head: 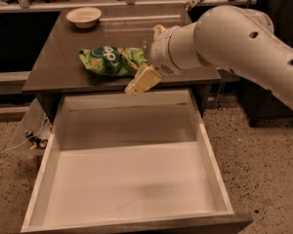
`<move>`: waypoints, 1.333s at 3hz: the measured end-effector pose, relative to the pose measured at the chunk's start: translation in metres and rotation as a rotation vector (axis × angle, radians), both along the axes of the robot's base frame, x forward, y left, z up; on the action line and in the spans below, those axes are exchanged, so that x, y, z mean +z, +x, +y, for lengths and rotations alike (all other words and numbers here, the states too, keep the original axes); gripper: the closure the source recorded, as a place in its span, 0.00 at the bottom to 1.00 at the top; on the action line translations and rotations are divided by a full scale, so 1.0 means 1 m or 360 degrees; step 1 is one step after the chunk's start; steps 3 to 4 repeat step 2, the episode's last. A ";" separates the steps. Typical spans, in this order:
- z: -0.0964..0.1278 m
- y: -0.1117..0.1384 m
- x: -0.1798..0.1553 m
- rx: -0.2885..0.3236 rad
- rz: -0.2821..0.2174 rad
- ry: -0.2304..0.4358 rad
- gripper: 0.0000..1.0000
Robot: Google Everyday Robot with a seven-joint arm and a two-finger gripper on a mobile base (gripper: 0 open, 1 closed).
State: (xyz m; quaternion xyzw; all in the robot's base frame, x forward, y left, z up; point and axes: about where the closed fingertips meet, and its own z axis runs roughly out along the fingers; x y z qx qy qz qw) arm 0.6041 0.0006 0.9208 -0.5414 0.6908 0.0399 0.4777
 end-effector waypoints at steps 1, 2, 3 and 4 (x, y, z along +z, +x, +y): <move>-0.015 -0.011 -0.004 -0.0078 0.0032 -0.0018 0.00; -0.015 -0.012 -0.005 -0.0082 0.0038 -0.0014 0.00; -0.015 -0.012 -0.005 -0.0082 0.0038 -0.0014 0.00; -0.015 -0.012 -0.005 -0.0082 0.0038 -0.0014 0.00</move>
Offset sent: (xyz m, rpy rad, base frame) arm -0.0102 -0.0136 -0.0035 -0.0110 0.0160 -0.0423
